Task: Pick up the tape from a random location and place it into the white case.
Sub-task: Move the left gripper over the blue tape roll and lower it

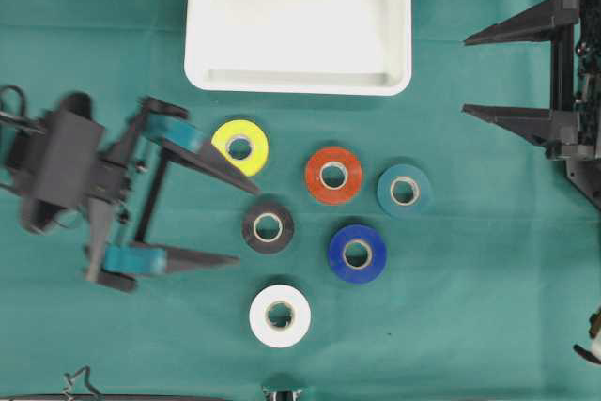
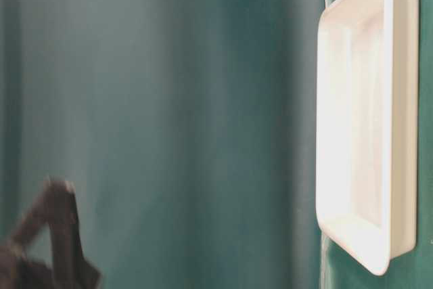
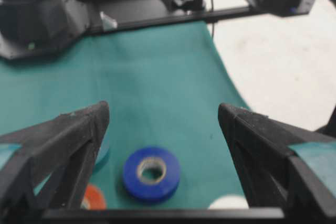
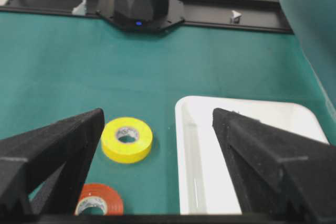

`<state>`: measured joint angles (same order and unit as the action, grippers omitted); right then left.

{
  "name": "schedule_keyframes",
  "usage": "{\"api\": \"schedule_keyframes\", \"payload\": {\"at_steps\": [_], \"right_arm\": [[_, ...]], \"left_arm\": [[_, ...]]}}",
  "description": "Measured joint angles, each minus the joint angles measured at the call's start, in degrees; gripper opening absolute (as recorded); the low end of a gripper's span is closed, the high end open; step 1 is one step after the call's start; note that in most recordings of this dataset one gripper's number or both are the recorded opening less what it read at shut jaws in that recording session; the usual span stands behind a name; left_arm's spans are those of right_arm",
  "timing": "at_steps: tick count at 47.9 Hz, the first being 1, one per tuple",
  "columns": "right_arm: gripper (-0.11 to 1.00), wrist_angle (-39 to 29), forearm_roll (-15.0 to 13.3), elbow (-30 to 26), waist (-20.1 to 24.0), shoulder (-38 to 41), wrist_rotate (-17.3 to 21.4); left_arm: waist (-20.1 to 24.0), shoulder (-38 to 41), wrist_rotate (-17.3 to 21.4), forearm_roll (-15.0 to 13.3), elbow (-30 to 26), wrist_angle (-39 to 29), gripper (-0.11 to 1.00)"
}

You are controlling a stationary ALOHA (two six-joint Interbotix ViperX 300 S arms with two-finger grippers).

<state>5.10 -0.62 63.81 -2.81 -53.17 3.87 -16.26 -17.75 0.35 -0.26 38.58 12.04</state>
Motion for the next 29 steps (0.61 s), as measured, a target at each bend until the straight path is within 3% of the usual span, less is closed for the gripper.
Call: {"api": "schedule_keyframes", "payload": {"at_steps": [13, 29], "right_arm": [[0.92, 0.0, -0.18, -0.18, 0.0, 0.35, -0.09], [0.92, 0.0, -0.26, -0.18, 0.0, 0.53, -0.09]], "left_arm": [[-0.62, 7.91, 0.7, 0.0, -9.32, -0.09, 0.99], [-0.7, 13.01, 2.55, 0.0, -16.61, -1.85, 0.99]]}}
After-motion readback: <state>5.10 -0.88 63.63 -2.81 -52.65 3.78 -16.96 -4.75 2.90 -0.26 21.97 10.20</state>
